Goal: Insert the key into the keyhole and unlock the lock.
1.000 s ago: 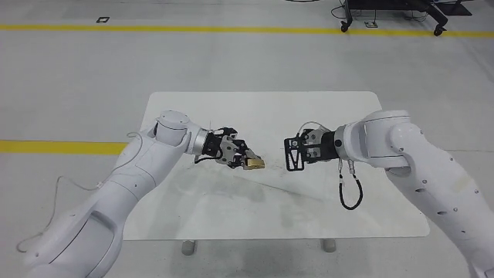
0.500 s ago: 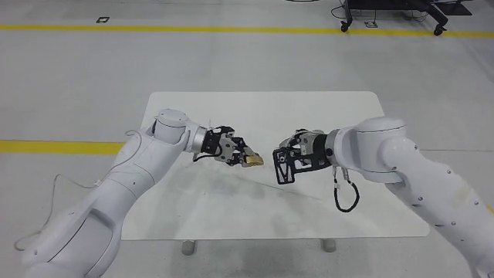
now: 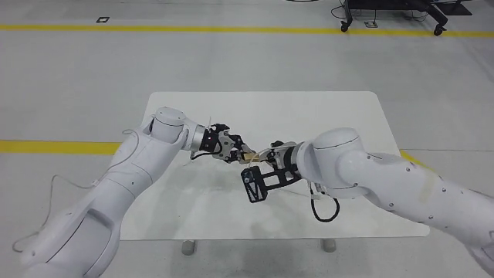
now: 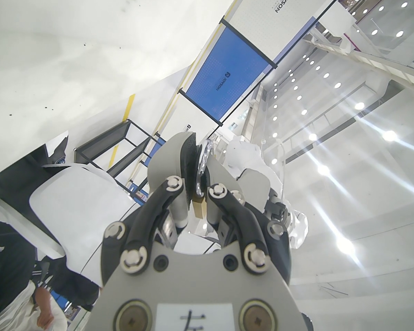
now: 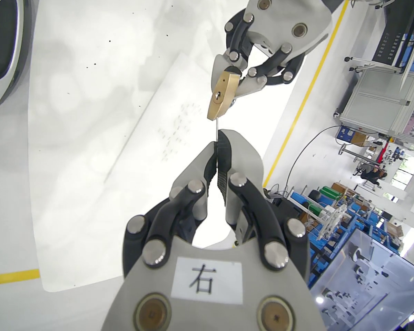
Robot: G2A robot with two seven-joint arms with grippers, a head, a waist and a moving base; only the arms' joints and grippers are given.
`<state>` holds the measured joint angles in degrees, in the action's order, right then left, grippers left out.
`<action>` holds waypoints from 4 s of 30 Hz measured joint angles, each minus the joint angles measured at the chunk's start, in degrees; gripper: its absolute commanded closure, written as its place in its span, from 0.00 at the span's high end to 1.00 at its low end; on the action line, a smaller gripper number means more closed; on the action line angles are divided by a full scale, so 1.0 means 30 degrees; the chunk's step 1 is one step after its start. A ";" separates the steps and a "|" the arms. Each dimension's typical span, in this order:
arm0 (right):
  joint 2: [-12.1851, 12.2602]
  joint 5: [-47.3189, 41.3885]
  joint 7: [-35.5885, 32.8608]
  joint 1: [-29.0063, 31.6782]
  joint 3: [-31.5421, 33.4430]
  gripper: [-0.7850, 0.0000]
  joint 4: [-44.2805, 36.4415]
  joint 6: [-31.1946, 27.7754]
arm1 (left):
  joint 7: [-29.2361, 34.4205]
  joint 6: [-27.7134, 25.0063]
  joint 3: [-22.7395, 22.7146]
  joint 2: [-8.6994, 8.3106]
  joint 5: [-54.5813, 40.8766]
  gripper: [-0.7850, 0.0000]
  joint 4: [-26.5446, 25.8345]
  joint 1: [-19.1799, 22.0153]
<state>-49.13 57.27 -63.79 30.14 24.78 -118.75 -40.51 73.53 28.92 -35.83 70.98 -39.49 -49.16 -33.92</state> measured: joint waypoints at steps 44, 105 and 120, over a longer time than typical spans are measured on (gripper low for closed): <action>-0.4408 0.0704 -0.6691 -0.3441 -0.5013 0.00 0.0725 0.6686 | -0.0813 0.1377 -0.0494 0.0217 -0.1406 0.00 0.0546 -0.0326; -0.5481 0.0455 -0.7750 -0.3228 -0.5013 0.00 0.2262 0.7744 | -0.2362 0.1933 -0.1380 0.0074 0.0757 0.00 -0.0747 -0.0691; -0.4138 -0.2681 -0.6059 -0.3110 -0.3029 0.00 0.2461 0.7753 | -0.1624 -0.0804 -0.3039 -0.0442 0.0182 0.00 -0.1444 -0.1388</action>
<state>-61.54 49.23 -81.96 20.81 15.69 -111.37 -17.25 68.66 26.51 -44.95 69.66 -38.94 -53.49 -38.08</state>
